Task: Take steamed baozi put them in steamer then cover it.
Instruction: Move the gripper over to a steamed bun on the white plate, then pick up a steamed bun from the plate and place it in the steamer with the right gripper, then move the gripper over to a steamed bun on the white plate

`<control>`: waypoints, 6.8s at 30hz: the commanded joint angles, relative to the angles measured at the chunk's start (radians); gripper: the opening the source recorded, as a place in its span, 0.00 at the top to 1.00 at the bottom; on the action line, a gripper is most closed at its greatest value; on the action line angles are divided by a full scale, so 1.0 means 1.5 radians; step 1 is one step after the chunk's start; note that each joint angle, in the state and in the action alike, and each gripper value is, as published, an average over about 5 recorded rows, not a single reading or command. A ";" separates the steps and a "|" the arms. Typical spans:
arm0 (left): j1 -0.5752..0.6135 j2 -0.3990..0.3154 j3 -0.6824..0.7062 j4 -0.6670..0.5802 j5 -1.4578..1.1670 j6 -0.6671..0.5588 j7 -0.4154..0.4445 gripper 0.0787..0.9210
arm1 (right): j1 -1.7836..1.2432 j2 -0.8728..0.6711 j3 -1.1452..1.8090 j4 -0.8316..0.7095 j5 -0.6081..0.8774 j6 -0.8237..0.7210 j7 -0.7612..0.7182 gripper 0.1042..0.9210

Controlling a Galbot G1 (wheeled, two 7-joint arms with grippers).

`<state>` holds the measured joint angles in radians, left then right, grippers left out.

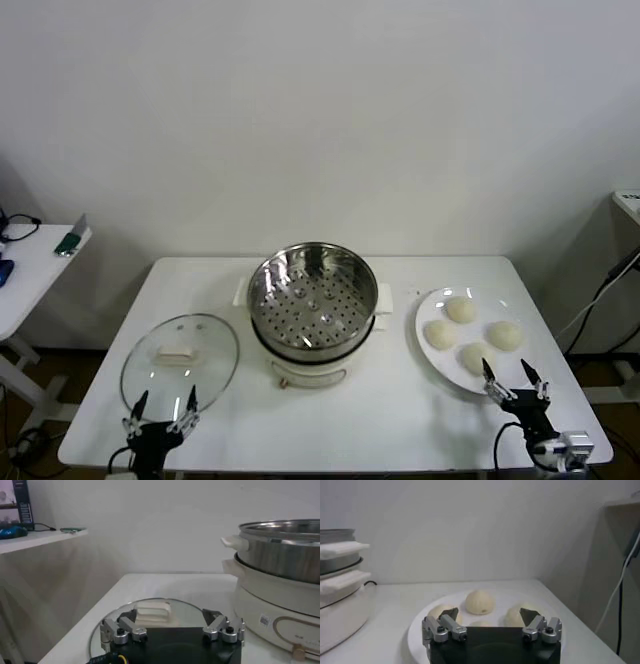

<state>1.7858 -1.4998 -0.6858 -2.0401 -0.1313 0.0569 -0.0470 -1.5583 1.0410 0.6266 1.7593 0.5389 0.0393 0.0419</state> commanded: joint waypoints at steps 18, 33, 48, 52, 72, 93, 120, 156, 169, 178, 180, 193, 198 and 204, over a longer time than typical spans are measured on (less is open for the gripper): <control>0.007 0.002 0.009 -0.008 0.003 -0.007 -0.002 0.12 | 0.717 -0.382 -0.491 -0.209 -0.176 -0.196 -0.354 0.12; 0.005 0.002 0.012 0.005 0.007 -0.013 -0.003 0.12 | 1.346 -0.309 -1.200 -0.493 -0.283 0.029 -0.838 0.12; 0.006 0.005 0.008 0.008 0.006 -0.018 -0.003 0.12 | 1.220 -0.091 -1.169 -0.731 -0.254 -0.028 -0.798 0.12; 0.004 0.002 0.008 0.011 0.006 -0.019 -0.004 0.12 | 1.196 -0.048 -1.145 -0.796 -0.282 -0.007 -0.797 0.12; 0.009 0.003 0.003 0.017 0.001 -0.029 -0.010 0.12 | 1.130 0.018 -1.066 -0.887 -0.382 0.019 -0.774 0.15; 0.011 0.002 0.002 0.013 0.002 -0.028 -0.018 0.12 | 1.297 -0.057 -1.202 -0.681 -0.292 0.042 -0.779 0.27; 0.007 0.003 0.003 -0.006 0.003 -0.026 -0.019 0.12 | 1.509 0.215 -1.353 -0.401 -0.375 0.359 -0.801 0.28; 0.010 -0.001 0.007 0.000 0.006 -0.036 -0.026 0.12 | 1.411 0.249 -1.267 -0.615 -0.346 0.407 -0.709 0.12; 0.007 -0.006 0.014 0.001 0.016 -0.035 -0.026 0.12 | 1.695 -0.077 -1.633 -0.440 0.043 0.196 -0.825 0.12; 0.001 -0.006 0.018 0.001 0.015 -0.033 -0.025 0.12 | 1.660 -0.250 -1.741 -0.279 0.050 -0.133 -0.679 0.12; 0.001 -0.005 0.018 0.003 0.015 -0.033 -0.025 0.12 | 1.635 -0.259 -1.729 -0.247 0.065 -0.173 -0.656 0.12; 0.008 -0.009 0.016 0.001 0.017 -0.033 -0.025 0.12 | 1.367 -0.196 -1.518 -0.355 0.008 -0.217 -0.604 0.12; 0.013 -0.012 0.014 0.002 0.019 -0.034 -0.026 0.12 | 1.310 -0.156 -1.461 -0.406 -0.005 -0.213 -0.599 0.12; 0.017 -0.014 0.013 0.004 0.024 -0.037 -0.026 0.12 | 1.271 -0.121 -1.426 -0.457 -0.030 -0.210 -0.592 0.12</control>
<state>1.8107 -1.5214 -0.6656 -2.0344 -0.0944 0.0004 -0.0870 0.4605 0.8267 -1.5969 1.1420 0.5068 -0.2335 -0.8679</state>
